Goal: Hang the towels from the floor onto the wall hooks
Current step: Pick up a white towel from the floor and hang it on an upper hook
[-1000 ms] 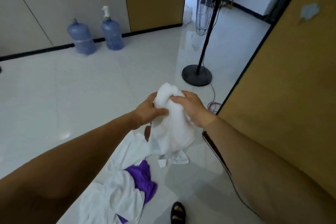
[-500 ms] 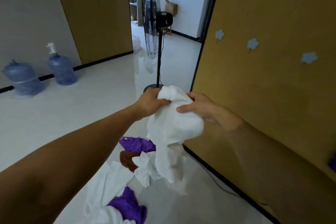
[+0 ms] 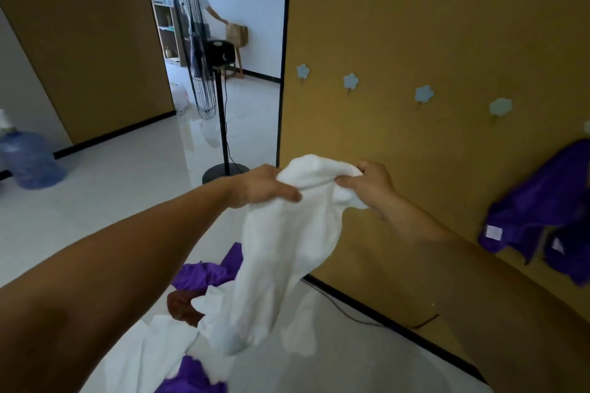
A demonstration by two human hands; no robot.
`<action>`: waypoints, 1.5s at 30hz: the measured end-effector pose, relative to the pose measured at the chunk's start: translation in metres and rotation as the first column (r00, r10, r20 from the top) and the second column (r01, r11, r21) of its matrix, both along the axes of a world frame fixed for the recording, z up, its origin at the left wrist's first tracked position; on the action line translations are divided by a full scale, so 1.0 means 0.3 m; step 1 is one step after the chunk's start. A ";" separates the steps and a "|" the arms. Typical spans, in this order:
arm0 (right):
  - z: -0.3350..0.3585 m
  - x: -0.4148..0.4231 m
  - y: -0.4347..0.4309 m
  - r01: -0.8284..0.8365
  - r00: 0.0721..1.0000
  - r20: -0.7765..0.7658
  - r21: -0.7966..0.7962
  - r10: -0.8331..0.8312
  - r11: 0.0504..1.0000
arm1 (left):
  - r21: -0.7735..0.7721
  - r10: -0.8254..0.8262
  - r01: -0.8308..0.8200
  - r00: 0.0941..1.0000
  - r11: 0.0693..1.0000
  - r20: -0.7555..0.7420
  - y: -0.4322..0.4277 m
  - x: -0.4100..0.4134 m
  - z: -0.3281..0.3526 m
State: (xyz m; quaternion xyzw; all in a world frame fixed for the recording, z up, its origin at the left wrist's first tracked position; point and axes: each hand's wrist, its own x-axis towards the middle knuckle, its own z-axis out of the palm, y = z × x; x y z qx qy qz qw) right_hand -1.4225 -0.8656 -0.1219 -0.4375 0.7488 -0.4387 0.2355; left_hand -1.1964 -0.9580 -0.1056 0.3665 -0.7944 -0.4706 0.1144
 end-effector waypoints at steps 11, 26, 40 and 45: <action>-0.004 -0.238 0.332 -0.088 0.858 0.513 0.159 -0.006 0.983 | 0.210 0.147 -0.068 0.911 0.975 -0.384 0.251 -0.387 0.085; 0.088 -0.518 0.505 0.374 0.868 0.418 -0.195 -0.268 0.907 | 0.226 -0.366 0.329 0.919 0.917 0.148 0.385 -0.570 0.065; 0.064 -0.426 0.514 -0.002 0.879 0.475 -0.102 0.050 0.995 | 0.408 0.010 0.105 0.963 0.907 -0.269 0.405 -0.816 0.141; 0.055 -0.411 0.484 0.129 0.954 0.291 -0.169 -0.076 0.977 | 0.349 -0.156 0.269 0.935 0.898 -0.319 0.363 -0.807 0.155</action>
